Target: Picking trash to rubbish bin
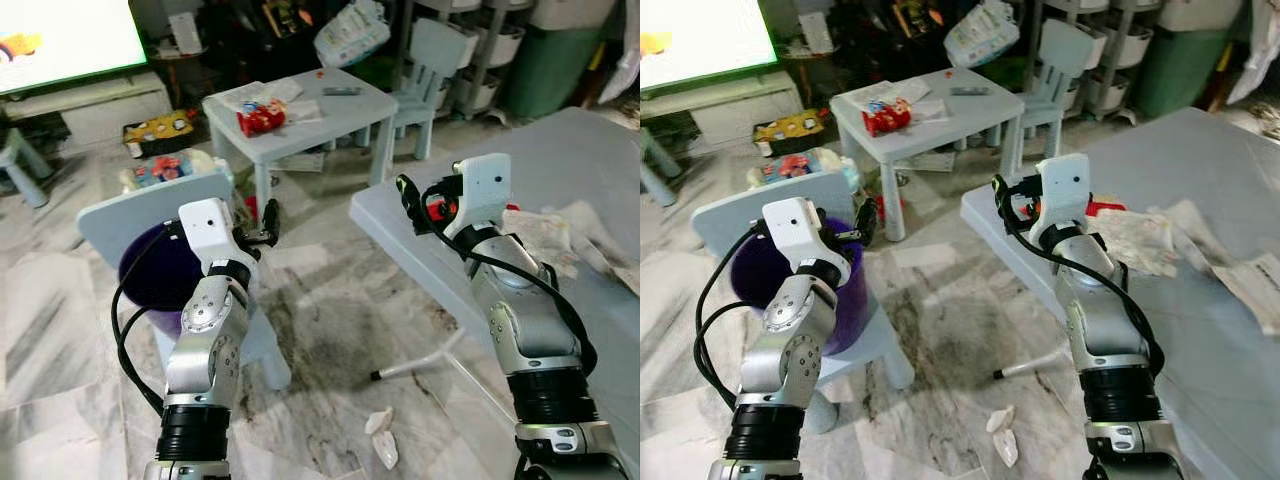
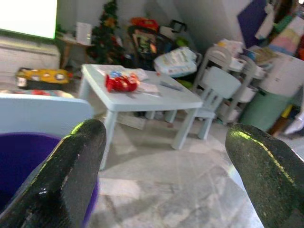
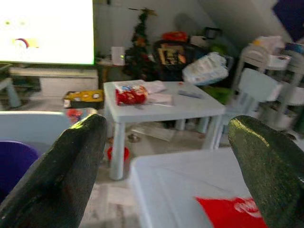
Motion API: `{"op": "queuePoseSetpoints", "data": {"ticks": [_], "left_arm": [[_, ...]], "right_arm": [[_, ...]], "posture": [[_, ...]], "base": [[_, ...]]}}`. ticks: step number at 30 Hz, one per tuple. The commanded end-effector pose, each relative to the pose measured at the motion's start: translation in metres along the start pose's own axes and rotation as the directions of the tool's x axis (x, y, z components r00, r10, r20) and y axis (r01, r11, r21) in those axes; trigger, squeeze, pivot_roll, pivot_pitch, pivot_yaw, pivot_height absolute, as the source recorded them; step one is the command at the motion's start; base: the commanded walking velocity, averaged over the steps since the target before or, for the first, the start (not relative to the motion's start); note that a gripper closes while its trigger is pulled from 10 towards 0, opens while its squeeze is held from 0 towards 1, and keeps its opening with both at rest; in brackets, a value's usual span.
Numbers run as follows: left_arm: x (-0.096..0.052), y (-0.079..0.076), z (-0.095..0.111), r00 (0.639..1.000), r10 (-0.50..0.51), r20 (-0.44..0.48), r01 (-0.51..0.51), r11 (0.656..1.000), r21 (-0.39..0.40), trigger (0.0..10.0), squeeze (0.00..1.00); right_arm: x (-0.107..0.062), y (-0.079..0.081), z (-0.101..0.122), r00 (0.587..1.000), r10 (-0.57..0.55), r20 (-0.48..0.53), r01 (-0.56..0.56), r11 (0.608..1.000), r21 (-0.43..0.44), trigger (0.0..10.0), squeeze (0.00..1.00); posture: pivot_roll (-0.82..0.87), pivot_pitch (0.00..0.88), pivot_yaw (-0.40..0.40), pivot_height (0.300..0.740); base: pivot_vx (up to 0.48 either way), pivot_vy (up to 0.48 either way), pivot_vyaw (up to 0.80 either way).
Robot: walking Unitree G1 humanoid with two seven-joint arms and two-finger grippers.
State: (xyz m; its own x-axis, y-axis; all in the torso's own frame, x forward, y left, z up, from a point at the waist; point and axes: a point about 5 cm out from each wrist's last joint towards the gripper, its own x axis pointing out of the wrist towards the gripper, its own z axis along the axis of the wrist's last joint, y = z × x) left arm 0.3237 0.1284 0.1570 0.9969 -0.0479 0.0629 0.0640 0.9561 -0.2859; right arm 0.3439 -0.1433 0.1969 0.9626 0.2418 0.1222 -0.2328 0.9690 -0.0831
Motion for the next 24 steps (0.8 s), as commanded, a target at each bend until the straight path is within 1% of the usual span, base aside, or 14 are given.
{"op": "queuePoseSetpoints", "data": {"ticks": [1,7,24], "left_arm": [[0.0016,-0.0017,0.0010,1.000,-0.002,-0.005,0.002,1.000,-0.003,10.0,0.00],[0.0017,-0.0031,0.0001,1.000,-0.008,-0.012,0.008,1.000,-0.004,10.0,0.00],[0.0024,-0.0024,-0.0010,1.000,-0.011,-0.022,0.010,1.000,-0.004,10.0,0.00]], "right_arm": [[0.0002,0.0018,0.0062,1.000,0.014,0.021,-0.014,1.000,-0.005,10.0,0.00],[-0.0004,0.0028,0.0055,1.000,0.016,0.020,-0.016,1.000,-0.002,10.0,0.00],[-0.0002,0.0011,0.0051,1.000,0.010,0.016,-0.010,1.000,-0.003,10.0,0.00]], "posture": [[0.02,0.000,-0.031,0.740],[0.02,0.000,-0.031,0.740],[0.02,0.000,-0.029,0.740]], "base": [[0.000,0.300,0.00],[0.000,0.374,0.00],[0.000,0.480,0.00]]}}
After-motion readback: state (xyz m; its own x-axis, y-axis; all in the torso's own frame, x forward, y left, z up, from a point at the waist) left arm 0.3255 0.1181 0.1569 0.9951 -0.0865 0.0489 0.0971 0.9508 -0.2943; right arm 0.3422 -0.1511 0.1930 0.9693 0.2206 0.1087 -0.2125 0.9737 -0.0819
